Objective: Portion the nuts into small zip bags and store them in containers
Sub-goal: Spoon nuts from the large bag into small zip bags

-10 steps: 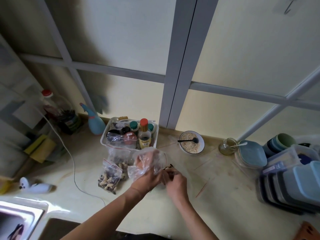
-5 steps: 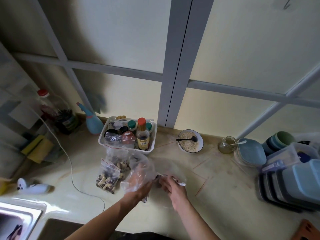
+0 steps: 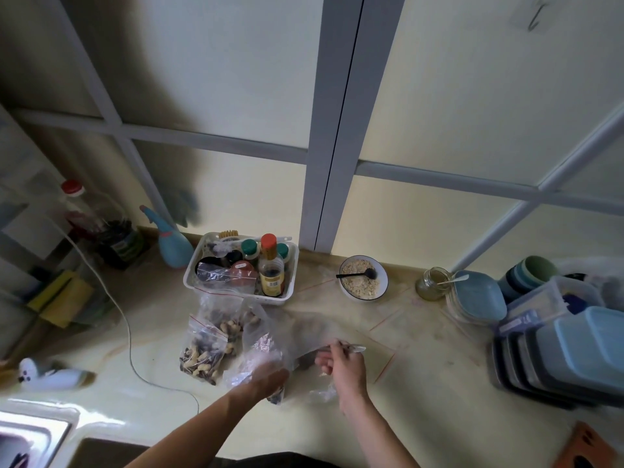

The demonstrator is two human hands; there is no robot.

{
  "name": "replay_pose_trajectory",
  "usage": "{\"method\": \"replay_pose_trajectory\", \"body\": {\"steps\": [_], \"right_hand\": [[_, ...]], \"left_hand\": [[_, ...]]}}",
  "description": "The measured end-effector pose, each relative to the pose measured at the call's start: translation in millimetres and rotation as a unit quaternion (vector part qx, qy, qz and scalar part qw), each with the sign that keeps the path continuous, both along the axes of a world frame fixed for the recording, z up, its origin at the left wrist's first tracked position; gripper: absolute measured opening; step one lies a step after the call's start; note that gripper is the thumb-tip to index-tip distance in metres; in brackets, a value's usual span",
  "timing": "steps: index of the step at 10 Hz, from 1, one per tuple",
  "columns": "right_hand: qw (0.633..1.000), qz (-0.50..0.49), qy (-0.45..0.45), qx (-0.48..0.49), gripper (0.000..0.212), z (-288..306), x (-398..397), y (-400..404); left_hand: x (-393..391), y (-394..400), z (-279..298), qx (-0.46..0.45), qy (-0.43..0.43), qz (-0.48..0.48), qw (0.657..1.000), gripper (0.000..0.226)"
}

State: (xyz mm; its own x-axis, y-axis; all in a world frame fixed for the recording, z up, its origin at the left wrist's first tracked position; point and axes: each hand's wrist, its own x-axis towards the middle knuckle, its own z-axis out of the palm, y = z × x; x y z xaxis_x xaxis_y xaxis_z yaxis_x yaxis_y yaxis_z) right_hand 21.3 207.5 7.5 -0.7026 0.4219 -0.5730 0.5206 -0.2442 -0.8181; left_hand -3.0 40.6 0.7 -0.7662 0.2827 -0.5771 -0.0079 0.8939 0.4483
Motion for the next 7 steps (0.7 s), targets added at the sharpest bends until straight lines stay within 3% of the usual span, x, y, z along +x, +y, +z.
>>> {"method": "replay_pose_trajectory", "body": {"steps": [2, 3, 4, 6, 7], "right_hand": [[0.997, 0.016, 0.027, 0.069, 0.027, 21.6, 7.7, 16.5], [0.996, -0.005, 0.036, 0.077, 0.027, 30.0, 17.0, 29.2], [0.996, -0.021, 0.044, 0.074, 0.028, 34.0, 26.3, 40.3], [0.998, 0.032, 0.05, 0.029, 0.024, 42.3, 44.5, 50.7], [0.996, 0.071, 0.047, 0.021, 0.022, 44.6, 51.9, 47.8]], "left_hand": [[-0.7, 7.8, 12.9, 0.012, -0.055, 0.106, 0.993, 0.034], [1.1, 13.0, -8.6, 0.034, 0.033, 0.111, 0.993, 0.059], [-0.6, 17.0, -3.9, 0.013, 0.006, 0.095, 0.995, 0.033], [3.2, 25.9, 3.3, 0.009, 0.012, 0.101, 0.995, 0.029], [7.1, 28.6, 6.3, 0.051, 0.03, 0.099, 0.993, 0.053]]}}
